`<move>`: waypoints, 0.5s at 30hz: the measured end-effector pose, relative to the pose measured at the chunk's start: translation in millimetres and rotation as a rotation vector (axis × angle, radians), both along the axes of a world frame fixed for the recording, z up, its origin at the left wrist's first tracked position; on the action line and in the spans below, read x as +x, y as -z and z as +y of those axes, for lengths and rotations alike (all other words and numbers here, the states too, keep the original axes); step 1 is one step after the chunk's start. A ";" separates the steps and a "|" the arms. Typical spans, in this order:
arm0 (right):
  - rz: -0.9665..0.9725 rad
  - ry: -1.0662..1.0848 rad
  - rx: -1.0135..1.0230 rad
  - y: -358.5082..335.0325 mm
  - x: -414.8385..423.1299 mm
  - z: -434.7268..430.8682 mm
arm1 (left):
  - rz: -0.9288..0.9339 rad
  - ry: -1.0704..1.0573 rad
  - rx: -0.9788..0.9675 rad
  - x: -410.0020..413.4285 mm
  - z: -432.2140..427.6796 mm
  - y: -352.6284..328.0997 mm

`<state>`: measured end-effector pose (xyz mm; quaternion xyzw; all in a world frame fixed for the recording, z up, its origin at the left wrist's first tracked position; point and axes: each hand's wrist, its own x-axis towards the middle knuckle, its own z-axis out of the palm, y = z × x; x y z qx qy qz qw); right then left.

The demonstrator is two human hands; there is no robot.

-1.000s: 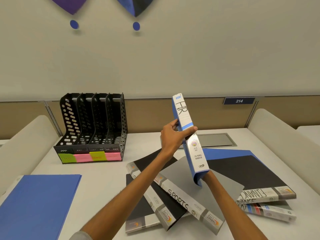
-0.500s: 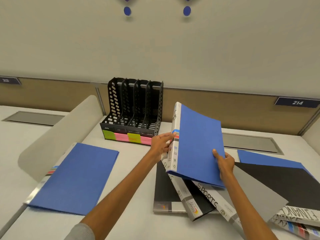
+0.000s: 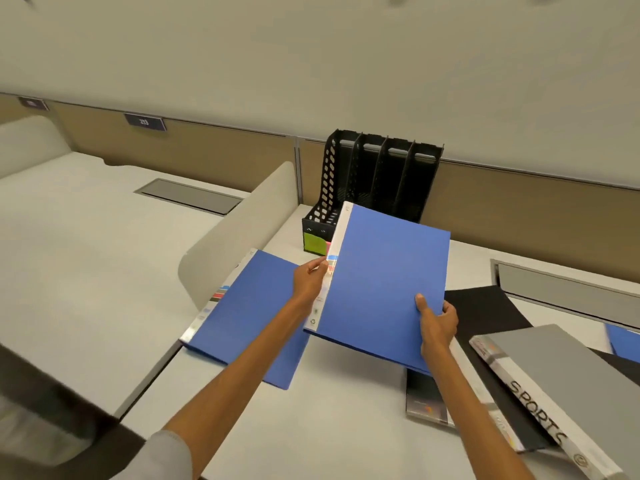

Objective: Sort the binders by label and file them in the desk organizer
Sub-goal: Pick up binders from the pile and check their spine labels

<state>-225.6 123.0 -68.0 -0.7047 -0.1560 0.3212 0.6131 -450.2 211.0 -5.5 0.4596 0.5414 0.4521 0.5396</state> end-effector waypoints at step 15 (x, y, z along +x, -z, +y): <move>-0.030 -0.161 -0.180 31.8 -203.3 43.3 | 0.299 -0.003 0.093 -199.2 27.2 35.7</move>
